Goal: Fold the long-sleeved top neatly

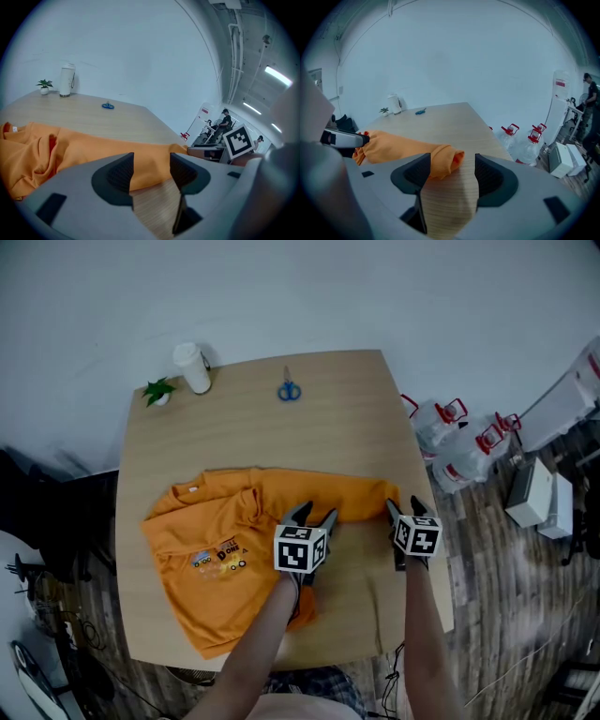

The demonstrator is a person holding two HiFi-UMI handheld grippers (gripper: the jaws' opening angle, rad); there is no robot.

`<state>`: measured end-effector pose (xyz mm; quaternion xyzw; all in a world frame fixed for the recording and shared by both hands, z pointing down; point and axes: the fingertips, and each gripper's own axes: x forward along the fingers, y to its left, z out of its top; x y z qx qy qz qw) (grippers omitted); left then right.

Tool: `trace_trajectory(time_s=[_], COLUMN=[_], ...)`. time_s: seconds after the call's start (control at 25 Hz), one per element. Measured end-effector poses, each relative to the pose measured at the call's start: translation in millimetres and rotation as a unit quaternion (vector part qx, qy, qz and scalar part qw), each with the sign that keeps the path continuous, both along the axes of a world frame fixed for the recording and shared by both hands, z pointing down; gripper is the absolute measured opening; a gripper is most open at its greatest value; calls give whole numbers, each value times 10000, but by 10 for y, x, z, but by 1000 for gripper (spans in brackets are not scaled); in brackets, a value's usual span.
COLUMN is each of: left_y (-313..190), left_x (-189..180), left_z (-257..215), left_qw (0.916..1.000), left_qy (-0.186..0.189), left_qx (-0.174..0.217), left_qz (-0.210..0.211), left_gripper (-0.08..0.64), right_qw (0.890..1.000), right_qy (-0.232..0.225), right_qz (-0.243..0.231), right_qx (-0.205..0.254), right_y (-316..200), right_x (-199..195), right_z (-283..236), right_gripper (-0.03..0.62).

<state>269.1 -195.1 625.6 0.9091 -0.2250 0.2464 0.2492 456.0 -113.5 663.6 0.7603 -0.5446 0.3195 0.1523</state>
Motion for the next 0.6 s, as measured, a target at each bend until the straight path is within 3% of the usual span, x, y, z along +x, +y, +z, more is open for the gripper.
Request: trace_trajectory(time_s=[0.36, 0.6], left_y=[-17, -8], left_x=[23, -19], left_z=[37, 30], left_qw=[9998, 9998], left_qy=[-160, -121], left_qx=[-137, -168], left_qz=[-29, -28], left_gripper=[242, 242], right_qw=[9978, 9972], right_qy=[-372, -583], right_qz=[-167, -132], right_qx=[-530, -453], right_y=[-166, -225], right_x=[-137, -215], right_z=[167, 188], right_gripper=[272, 183])
